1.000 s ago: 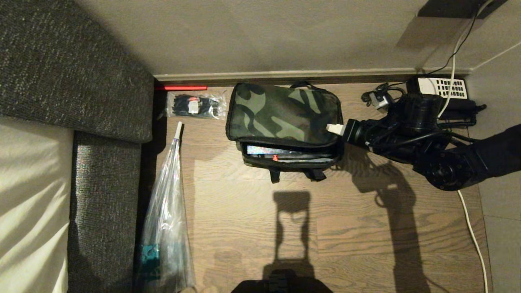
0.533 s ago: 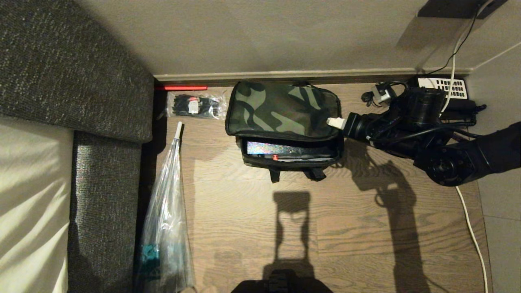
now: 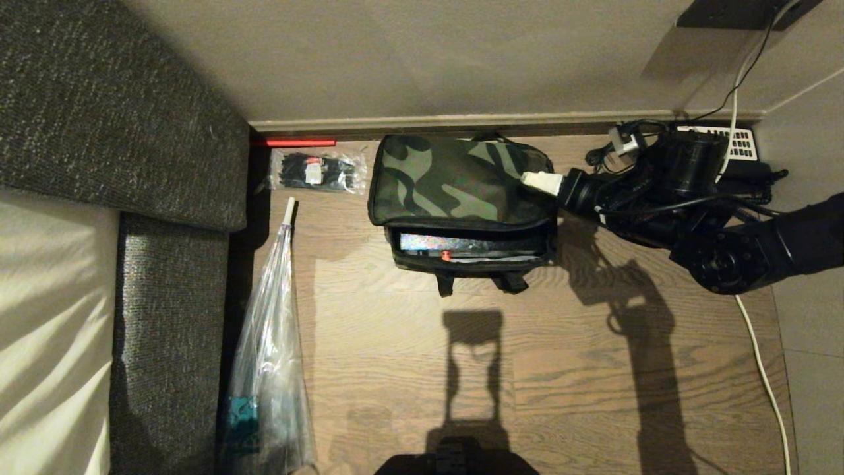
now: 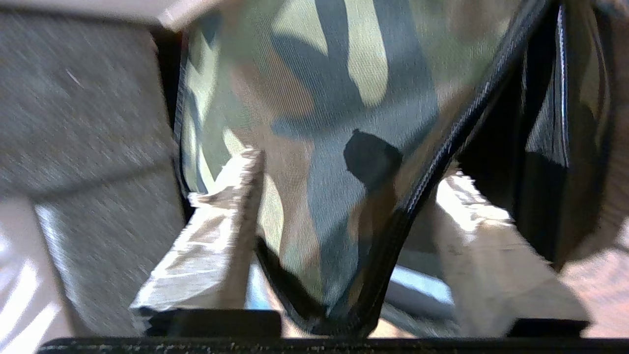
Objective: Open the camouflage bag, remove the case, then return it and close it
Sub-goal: Open the top of the storage box
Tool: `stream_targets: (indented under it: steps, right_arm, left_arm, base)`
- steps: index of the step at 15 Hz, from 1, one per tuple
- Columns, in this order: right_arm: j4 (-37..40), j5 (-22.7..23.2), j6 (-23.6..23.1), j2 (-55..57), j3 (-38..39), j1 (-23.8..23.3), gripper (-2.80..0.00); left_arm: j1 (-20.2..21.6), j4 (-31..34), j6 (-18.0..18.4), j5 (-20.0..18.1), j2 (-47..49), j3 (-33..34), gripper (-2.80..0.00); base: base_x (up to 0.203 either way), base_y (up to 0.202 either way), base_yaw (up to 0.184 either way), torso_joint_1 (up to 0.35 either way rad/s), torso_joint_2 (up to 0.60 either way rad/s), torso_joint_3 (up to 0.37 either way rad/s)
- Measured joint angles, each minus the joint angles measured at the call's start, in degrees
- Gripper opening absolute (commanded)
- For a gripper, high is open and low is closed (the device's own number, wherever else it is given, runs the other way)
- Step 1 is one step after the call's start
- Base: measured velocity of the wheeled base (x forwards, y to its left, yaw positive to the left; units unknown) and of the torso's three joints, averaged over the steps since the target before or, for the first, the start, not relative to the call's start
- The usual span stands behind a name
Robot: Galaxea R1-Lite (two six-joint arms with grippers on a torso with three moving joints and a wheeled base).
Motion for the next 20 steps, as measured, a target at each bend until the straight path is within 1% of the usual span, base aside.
stream_targets:
  steps: [3,7,20]
  right_arm:
    - [-0.01,0.0,5.08,-0.03,-3.11,-0.06,0.0]
    - [-0.5,-0.11,8.03,0.12,-6.26,-0.24,0.0]
    - [-6.11,-0.88,9.37,2.85,-13.24,-1.11,0.0]
  left_arm:
    - [0.0,-0.02,0.01,0.01,0.0,0.0,-2.8]
    - [0.0,-0.02,-0.02,0.01,0.0,0.0,-2.8]
    - [0.0,0.0,0.0,-0.02,0.0,0.0,-2.8]
  base:
    - [0.0,0.0,0.0,0.0,0.0,0.0]
    - [0.0,0.0,0.0,0.0,0.0,0.0]
    - [0.0,0.0,0.0,0.0,0.0,0.0]
